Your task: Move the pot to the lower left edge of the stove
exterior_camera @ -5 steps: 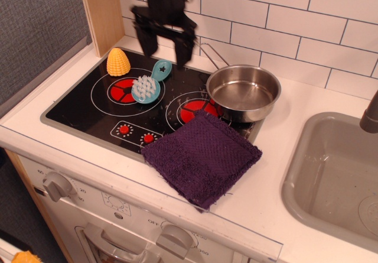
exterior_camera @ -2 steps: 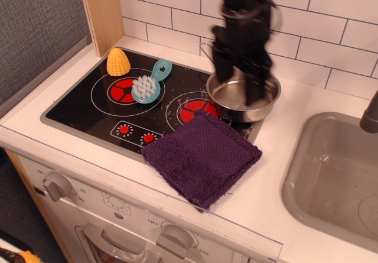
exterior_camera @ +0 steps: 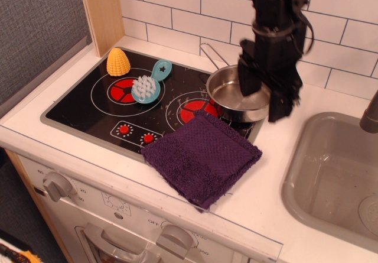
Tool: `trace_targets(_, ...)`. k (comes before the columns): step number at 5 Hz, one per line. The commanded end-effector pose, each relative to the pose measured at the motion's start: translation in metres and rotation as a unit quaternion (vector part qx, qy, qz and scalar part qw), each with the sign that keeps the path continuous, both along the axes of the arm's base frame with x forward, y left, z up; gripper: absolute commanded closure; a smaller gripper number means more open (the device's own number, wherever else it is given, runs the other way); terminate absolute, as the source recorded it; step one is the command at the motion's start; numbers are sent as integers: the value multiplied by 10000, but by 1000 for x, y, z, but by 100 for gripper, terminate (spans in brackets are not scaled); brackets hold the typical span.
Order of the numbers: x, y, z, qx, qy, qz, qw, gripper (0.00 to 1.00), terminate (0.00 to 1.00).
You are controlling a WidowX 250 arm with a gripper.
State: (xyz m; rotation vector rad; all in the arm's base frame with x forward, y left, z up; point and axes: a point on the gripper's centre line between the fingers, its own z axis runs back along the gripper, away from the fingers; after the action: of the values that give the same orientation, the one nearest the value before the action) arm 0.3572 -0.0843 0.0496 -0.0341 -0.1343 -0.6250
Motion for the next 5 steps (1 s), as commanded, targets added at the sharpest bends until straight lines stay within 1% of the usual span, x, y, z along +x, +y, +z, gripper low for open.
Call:
trace_targets(1, 18, 0, -4, 48, -461, 255, 9986, 0, 0)
trace_targets(2, 21, 2, -9, 34, -470, 353, 9983, 0, 0)
trace_targets(3, 21, 3, -13, -16, -474, 304, 9984, 100, 0)
trace_targets(5, 23, 4, -15, -37, -493, 352, 9982, 100, 0)
